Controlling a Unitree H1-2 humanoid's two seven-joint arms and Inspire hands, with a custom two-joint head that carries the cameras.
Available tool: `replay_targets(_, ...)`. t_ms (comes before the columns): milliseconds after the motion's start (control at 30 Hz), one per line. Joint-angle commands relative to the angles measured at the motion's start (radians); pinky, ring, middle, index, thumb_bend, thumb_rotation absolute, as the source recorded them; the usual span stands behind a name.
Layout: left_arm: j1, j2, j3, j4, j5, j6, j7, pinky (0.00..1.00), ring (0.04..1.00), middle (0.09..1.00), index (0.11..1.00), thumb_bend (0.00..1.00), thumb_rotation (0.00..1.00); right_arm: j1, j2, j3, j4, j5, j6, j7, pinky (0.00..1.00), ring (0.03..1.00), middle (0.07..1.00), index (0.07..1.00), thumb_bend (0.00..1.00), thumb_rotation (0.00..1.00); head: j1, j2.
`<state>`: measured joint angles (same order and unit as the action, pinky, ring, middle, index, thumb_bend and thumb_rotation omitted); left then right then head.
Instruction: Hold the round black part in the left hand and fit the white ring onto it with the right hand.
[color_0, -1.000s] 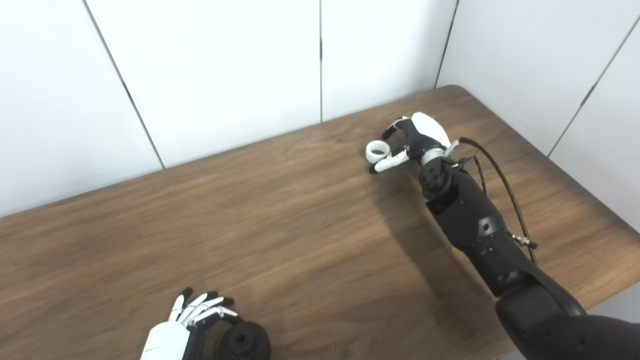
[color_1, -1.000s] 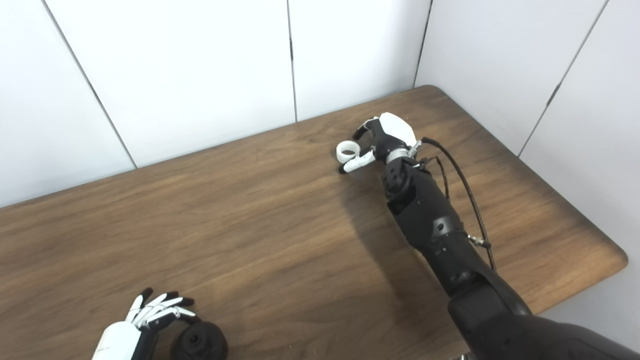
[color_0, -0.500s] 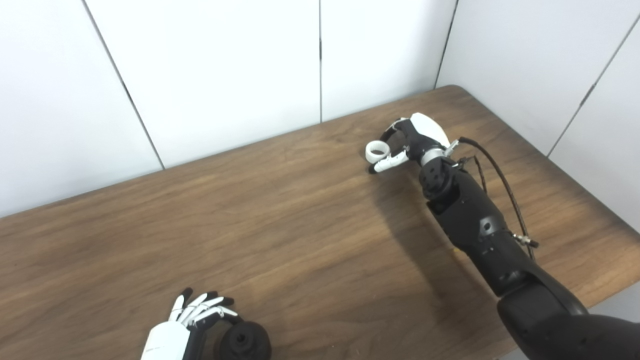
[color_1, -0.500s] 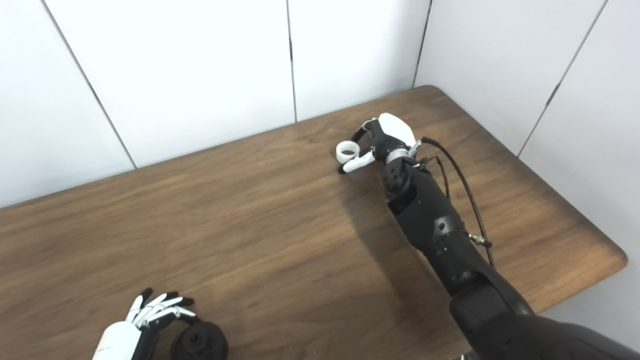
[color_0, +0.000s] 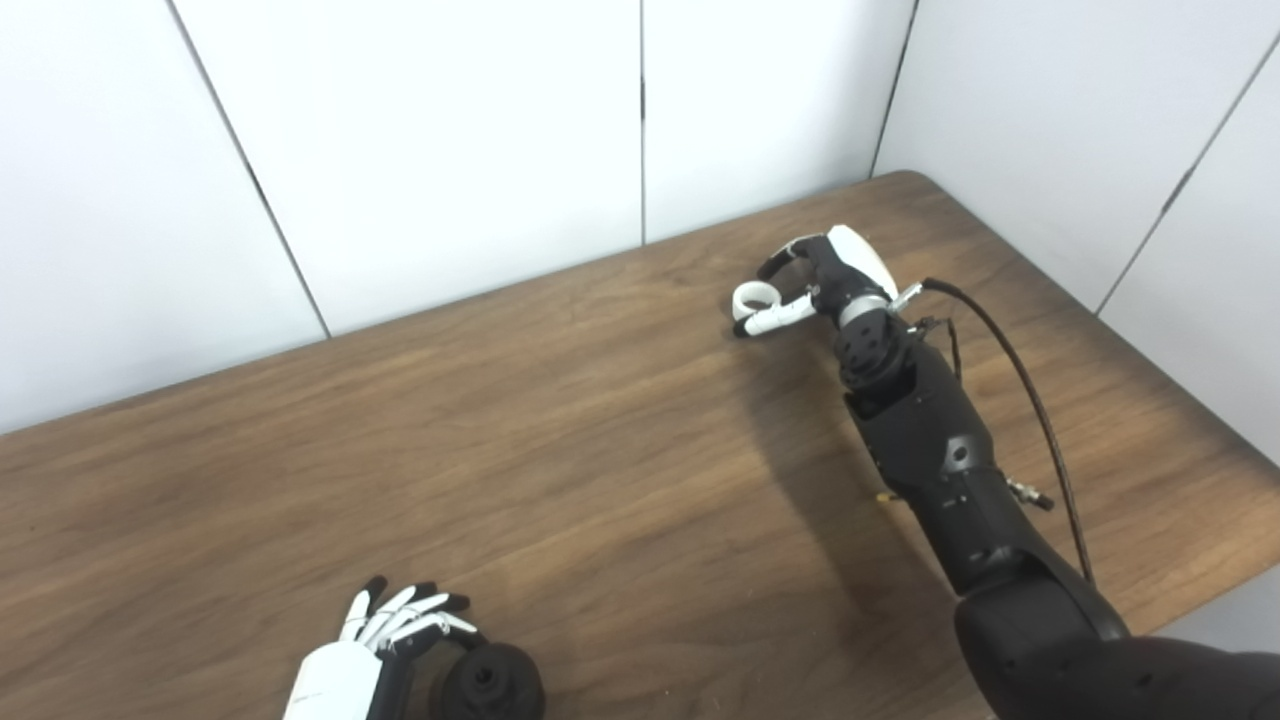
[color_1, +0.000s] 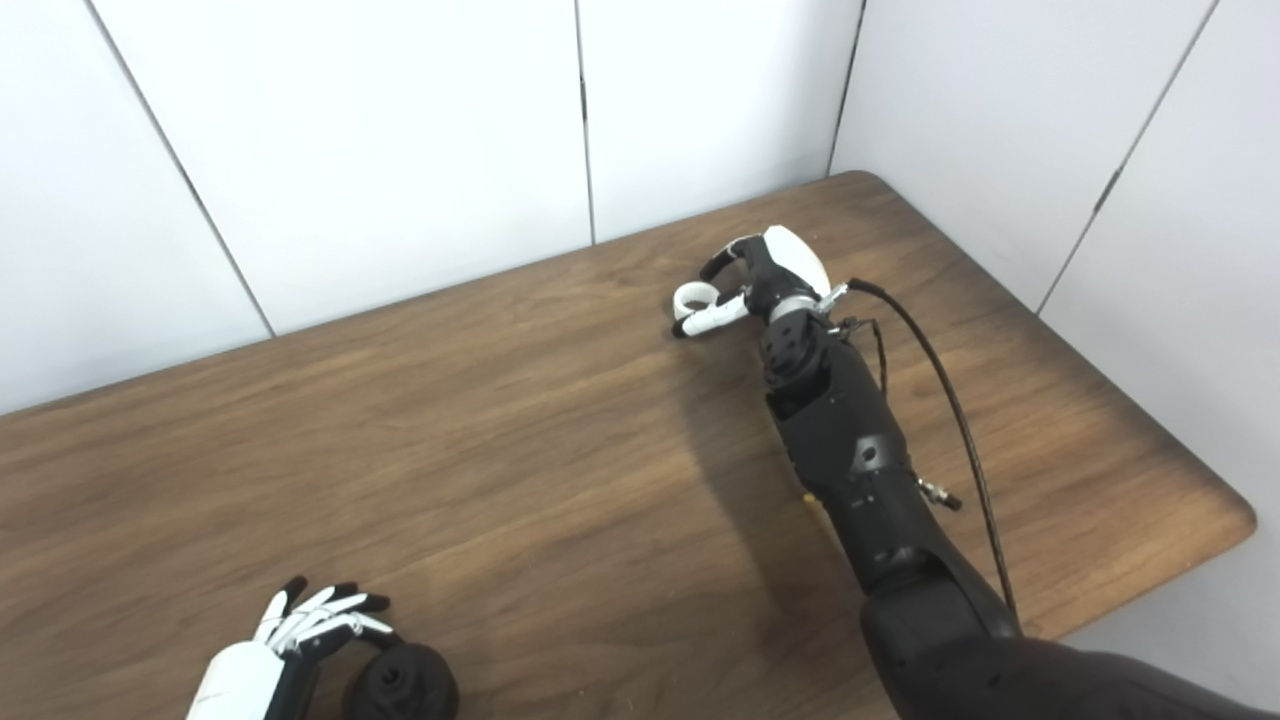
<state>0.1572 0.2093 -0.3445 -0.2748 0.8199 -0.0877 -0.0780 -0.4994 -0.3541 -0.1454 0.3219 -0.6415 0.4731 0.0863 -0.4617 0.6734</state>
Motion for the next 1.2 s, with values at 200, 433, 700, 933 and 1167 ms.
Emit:
replay_targets(200, 0.004, 0.006, 0.001, -0.011, 0.014, 0.007, -0.008, 1.0, 0.862, 0.772, 0.485, 0.52, 0.05, -0.04, -0.003, -0.021, -0.024, -0.009, -0.003, 0.004, 0.96, 0.943, 0.881, 0.605, 0.87, 0.18, 0.0, 0.001)
replay_targets(433, 0.006, 0.002, 0.002, -0.019, 0.014, 0.01, -0.01, 1.0, 0.859, 0.769, 0.485, 0.52, 0.05, -0.032, -0.016, 0.003, -0.031, -0.025, -0.004, 0.01, 0.93, 0.922, 0.867, 0.6, 0.87, 0.18, -0.001, 0.01)
replay_targets(700, 0.006, -0.001, 0.0, -0.025, 0.015, 0.014, -0.017, 1.0, 0.859, 0.767, 0.484, 0.52, 0.05, -0.03, -0.041, 0.038, -0.023, -0.047, -0.004, 0.009, 1.0, 0.927, 0.861, 0.608, 0.87, 0.19, 0.003, 0.016)
replay_targets(933, 0.003, -0.004, 0.001, -0.033, 0.018, 0.022, -0.027, 0.99, 0.857, 0.765, 0.484, 0.52, 0.05, -0.028, -0.05, 0.047, -0.019, -0.038, -0.003, 0.004, 1.0, 0.933, 0.871, 0.601, 0.88, 0.19, 0.005, 0.017)
replay_targets(1167, 0.005, -0.006, 0.002, -0.04, 0.014, 0.025, -0.031, 1.0, 0.857, 0.764, 0.484, 0.52, 0.05, -0.027, -0.053, 0.054, -0.02, -0.044, -0.004, 0.005, 1.0, 0.924, 0.866, 0.598, 0.89, 0.2, 0.005, 0.02)
